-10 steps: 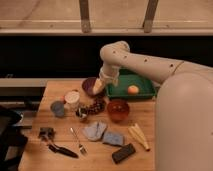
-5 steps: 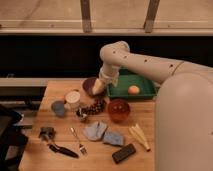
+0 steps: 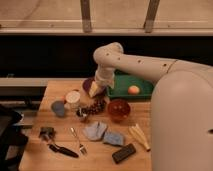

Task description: Place grapes in paper cup

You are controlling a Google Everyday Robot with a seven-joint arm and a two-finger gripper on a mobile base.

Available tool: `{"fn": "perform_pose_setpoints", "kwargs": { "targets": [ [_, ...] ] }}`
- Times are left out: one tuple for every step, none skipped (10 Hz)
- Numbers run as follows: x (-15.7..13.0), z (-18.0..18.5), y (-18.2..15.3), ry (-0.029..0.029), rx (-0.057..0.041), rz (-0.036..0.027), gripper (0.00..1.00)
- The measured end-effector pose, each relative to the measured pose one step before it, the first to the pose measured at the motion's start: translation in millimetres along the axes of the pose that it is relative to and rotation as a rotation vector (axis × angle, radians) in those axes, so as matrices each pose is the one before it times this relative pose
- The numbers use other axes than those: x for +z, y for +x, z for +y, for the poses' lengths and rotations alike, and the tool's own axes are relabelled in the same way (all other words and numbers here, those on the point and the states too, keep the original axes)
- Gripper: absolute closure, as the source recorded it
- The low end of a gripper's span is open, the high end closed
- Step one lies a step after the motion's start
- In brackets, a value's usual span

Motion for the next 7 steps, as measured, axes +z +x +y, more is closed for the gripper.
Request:
{"fn": "perform_pose_setpoints", "kwargs": {
  "targets": [
    [4.15,1.91,1.72,0.00955,-0.00220,0.01258,0.20],
    [4.82,4.15,0.35,-0.00085,0.00016,0.00990,0.20],
    [5.77,2.85,0.40,-0.00361,0.00322,0.00870,0.20],
    [6.80,-0.77,-0.14,-0.00867,0.02213,0.00328,0.20],
    [4.09,-1.67,-1.71,-0.00660,0.03075,-0.00276,0.20],
    [5.07,-2.81,-2.15,-0.00516,0.04979,-0.00499,0.20],
    [5.83,-3.63,-1.18,-0.00151,0.04897,-0.00139,0.20]
  ]
}}
